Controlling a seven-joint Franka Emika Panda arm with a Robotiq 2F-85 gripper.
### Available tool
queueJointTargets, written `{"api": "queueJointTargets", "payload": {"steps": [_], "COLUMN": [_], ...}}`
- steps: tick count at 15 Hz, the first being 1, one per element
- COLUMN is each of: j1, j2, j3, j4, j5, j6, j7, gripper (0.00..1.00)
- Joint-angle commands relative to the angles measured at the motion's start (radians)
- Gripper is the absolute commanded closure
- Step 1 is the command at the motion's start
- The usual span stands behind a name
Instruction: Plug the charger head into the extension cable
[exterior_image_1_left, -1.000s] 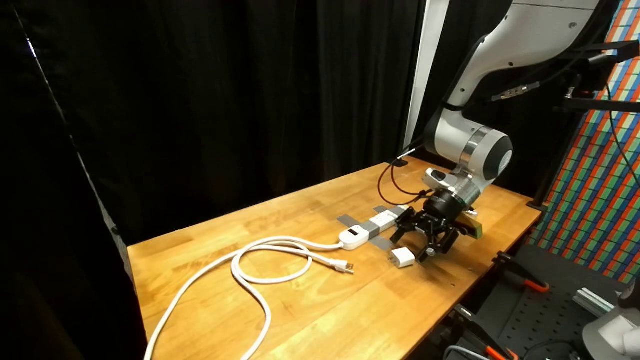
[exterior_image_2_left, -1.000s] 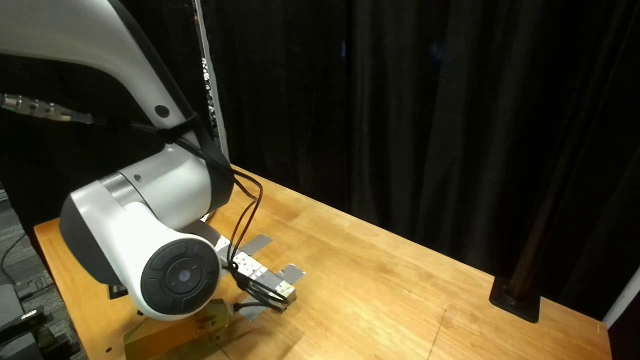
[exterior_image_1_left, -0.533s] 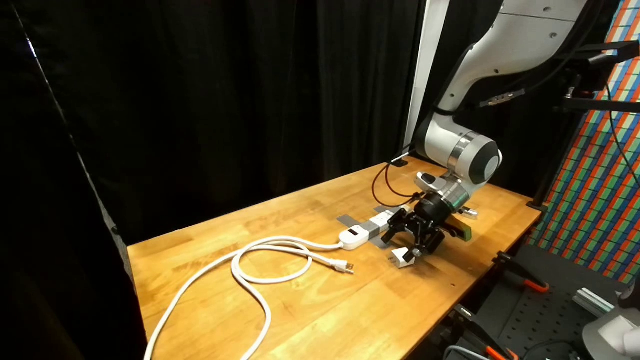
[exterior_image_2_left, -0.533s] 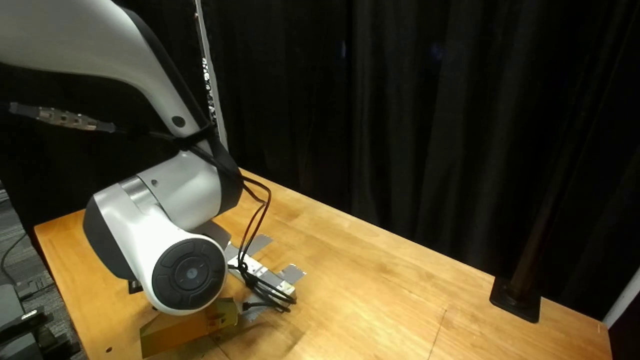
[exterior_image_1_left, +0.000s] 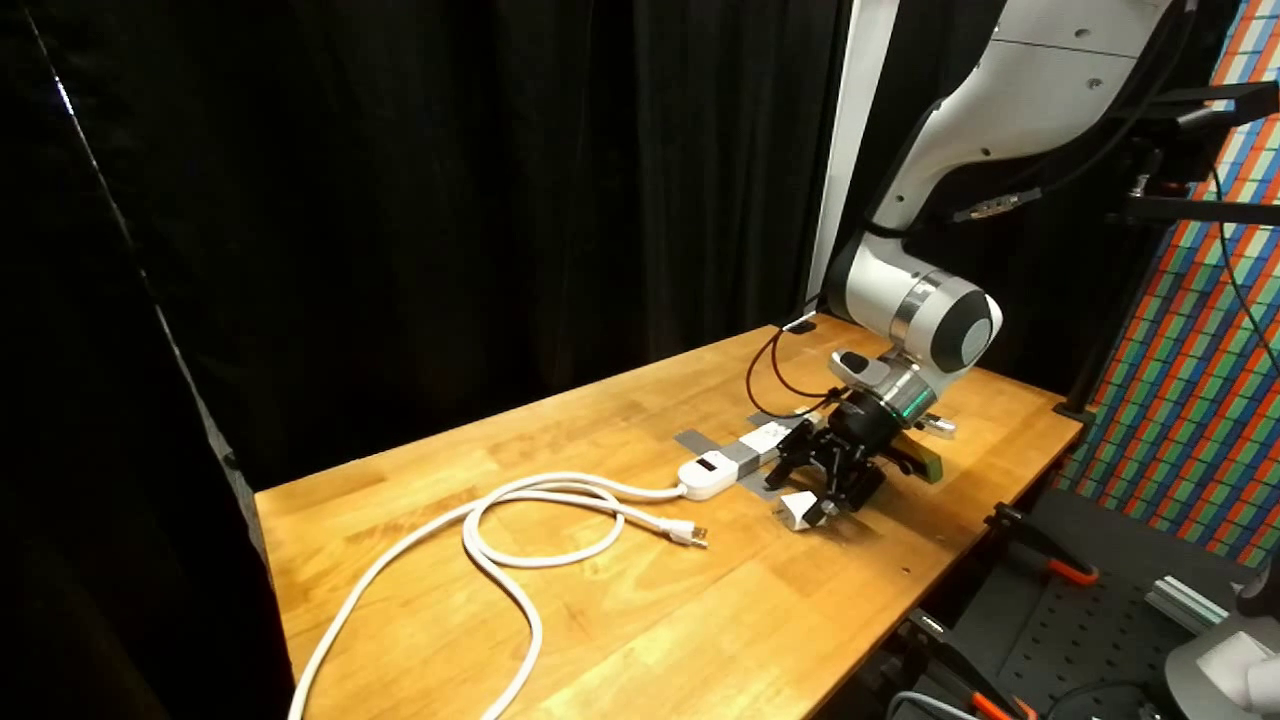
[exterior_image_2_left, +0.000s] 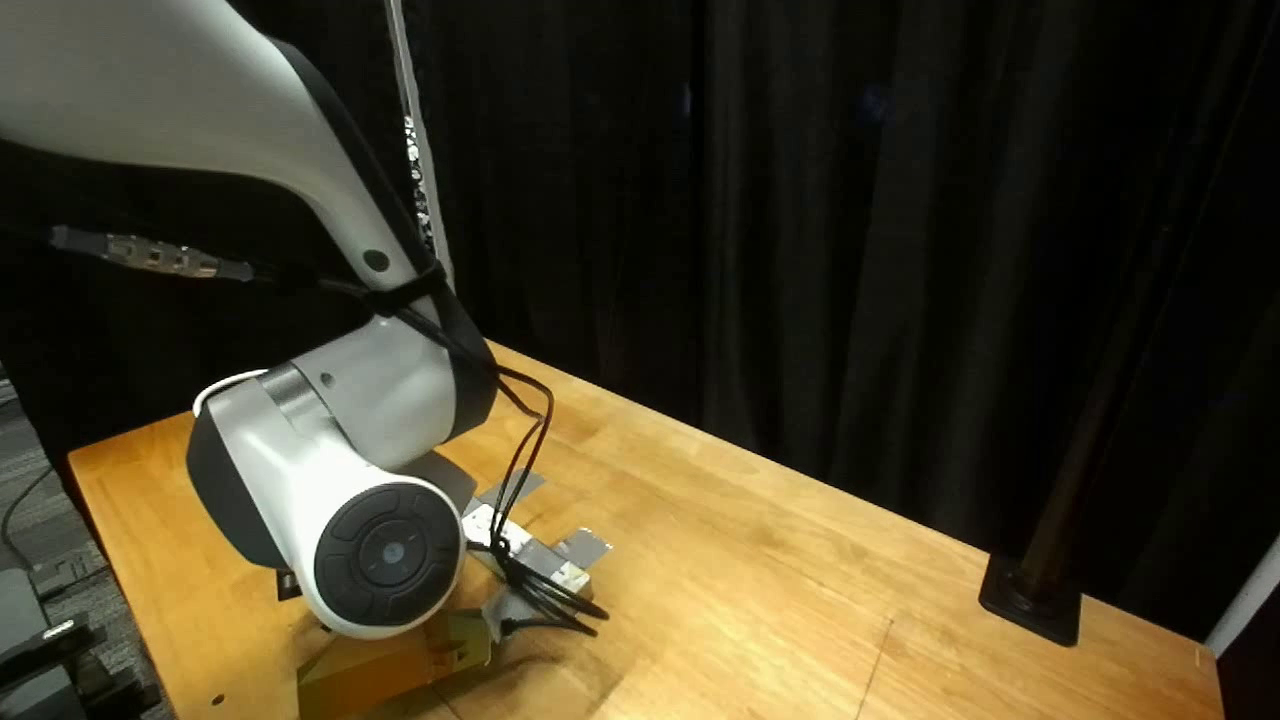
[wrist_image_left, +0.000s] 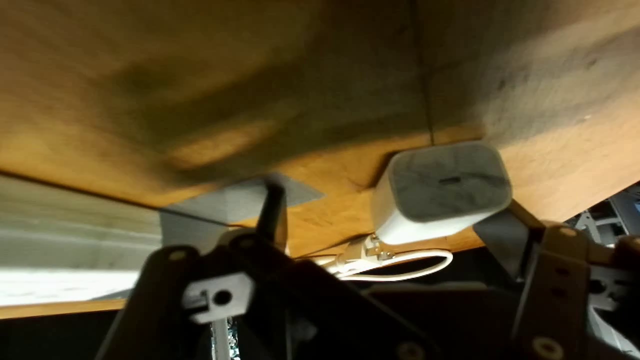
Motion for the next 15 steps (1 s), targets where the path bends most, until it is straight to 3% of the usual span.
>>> {"api": "queueJointTargets", "payload": {"steps": [1, 5, 6, 9, 10, 15], "j1": [-0.035, -0.049, -0.054, -0.029, 0.062, 0.194], "j2": [0.014, 0.013, 0.013, 0.031, 0.029, -0.069], "j3": [0.036, 0.046, 0.048, 0.027, -0.055, -0.103], "j4": [0.012, 0.018, 0.020, 0.014, 0.011, -0.049], "j5": [0.008, -0.007, -0.015, -0.031, -0.027, -0.085], "j6": [0.049, 0.069, 0.069, 0.086, 0.072, 0.186], "j7": [-0.036, -0.036, -0.036, -0.036, -0.020, 0.104], "gripper": [0.40, 0.71, 0.74, 0.74, 0.74, 0.74]}}
